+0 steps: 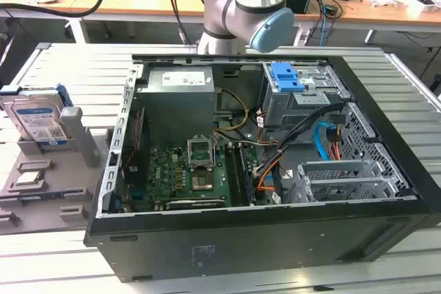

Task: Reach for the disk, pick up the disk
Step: 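Pick up the disk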

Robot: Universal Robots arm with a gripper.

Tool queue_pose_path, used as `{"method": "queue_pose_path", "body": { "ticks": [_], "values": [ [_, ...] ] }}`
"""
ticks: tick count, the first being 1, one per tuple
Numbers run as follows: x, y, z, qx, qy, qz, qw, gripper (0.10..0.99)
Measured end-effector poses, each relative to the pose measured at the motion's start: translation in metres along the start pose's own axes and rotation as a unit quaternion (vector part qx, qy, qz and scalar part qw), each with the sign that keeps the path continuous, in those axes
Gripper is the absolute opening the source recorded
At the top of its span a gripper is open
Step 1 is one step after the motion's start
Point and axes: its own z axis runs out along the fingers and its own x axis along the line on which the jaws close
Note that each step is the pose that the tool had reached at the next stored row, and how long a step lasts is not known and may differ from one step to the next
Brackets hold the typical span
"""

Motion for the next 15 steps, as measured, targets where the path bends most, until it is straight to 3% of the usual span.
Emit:
{"method": "queue_pose_path", "body": {
  "ticks": [4, 8, 15],
  "values": [
    [0.0, 0.0, 0.0, 0.0, 0.0016, -0.043, 0.9991, 0.106],
    [0.0, 0.0, 0.0, 0.0, 0.0024, -0.062, 0.9981, 0.106],
    [0.0, 0.0, 0.0, 0.0001, 0.0042, -0.111, 0.9938, 0.106]
  ]
}}
